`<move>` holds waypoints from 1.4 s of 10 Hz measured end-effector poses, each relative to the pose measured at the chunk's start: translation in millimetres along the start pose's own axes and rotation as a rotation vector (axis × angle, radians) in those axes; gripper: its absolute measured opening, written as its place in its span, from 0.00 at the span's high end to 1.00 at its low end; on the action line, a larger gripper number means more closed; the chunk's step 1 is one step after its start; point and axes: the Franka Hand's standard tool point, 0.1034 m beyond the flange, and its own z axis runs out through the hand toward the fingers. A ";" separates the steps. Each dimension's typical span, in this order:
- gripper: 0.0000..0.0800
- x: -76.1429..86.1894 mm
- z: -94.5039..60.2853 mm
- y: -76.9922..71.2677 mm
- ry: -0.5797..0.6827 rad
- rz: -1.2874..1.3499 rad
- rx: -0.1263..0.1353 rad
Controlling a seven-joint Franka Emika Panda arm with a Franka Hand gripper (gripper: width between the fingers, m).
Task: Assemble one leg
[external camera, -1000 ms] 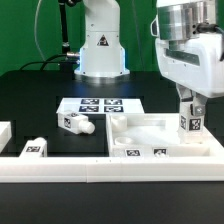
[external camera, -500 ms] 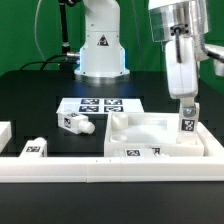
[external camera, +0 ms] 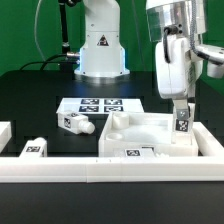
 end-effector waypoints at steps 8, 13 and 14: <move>0.19 -3.2 -4.7 -3.8 0.060 -0.854 -0.118; 0.19 1.6 -3.0 -6.5 0.057 -1.286 -0.140; 0.34 3.0 -2.8 -6.7 0.055 -1.329 -0.142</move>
Offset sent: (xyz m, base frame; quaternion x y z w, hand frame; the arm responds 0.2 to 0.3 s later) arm 0.0000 0.0000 0.0000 0.0000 0.0000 -0.1938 0.9810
